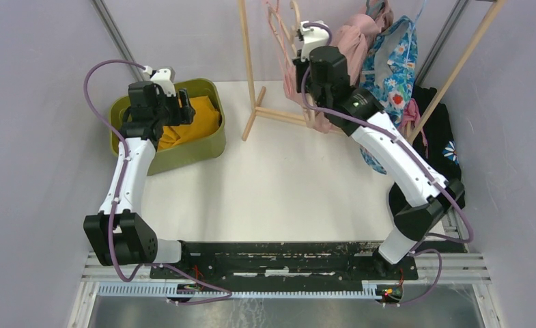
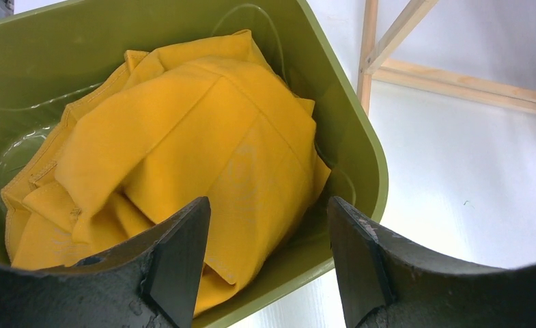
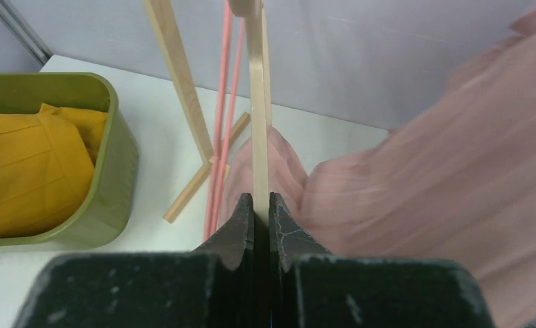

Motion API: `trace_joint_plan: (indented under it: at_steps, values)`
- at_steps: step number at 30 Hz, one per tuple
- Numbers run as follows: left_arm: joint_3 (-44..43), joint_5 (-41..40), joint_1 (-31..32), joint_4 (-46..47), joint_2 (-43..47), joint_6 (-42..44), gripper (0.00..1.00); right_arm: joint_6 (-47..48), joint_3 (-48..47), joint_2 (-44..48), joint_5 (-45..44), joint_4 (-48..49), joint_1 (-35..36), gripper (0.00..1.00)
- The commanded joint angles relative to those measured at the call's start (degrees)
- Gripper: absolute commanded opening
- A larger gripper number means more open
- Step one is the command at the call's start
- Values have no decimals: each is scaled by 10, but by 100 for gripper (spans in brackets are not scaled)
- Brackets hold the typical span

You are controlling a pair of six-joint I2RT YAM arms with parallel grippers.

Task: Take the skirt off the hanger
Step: Place the hanger at the clothesline.

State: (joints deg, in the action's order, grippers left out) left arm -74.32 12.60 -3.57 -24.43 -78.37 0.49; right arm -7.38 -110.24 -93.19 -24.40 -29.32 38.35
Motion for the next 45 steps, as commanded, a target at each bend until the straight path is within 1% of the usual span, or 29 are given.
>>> trace_joint_plan:
  at_steps: [1,5,11,13,18,20,22,24,25,30,32,36,40,45]
  values:
    - [-14,6,4,2,15,14,70,-10,-45,-39,-4,57,36,1]
    - [-15,4,5,-2,12,21,70,4,-41,-54,-63,90,41,1]
    - [-17,14,12,-2,6,17,70,69,-45,-80,-174,186,41,1]
    - [-16,14,15,-2,3,18,70,77,-58,-95,-212,197,42,1]
    - [-19,16,21,-2,-9,19,70,71,-93,-125,-221,188,47,1]
    - [-24,18,23,-3,-13,20,70,96,-92,-132,-240,209,48,1]
    - [-25,17,26,-4,-16,21,70,147,-83,-135,-265,246,47,1]
    - [-25,17,26,-3,-20,21,70,193,-60,-129,-292,286,44,1]
    - [-25,17,27,-3,-22,22,70,197,-45,-121,-299,291,40,1]
    - [-32,21,29,-3,-31,21,70,191,57,-47,-330,298,28,1]
    - [-36,22,31,-3,-36,21,70,191,80,-17,-334,295,29,1]
    - [-37,28,34,0,-44,17,70,175,82,18,-329,253,46,1]
    - [-34,29,36,1,-44,16,70,164,85,41,-319,241,79,1]
    - [-30,28,36,1,-43,16,69,105,29,26,-289,185,99,1]
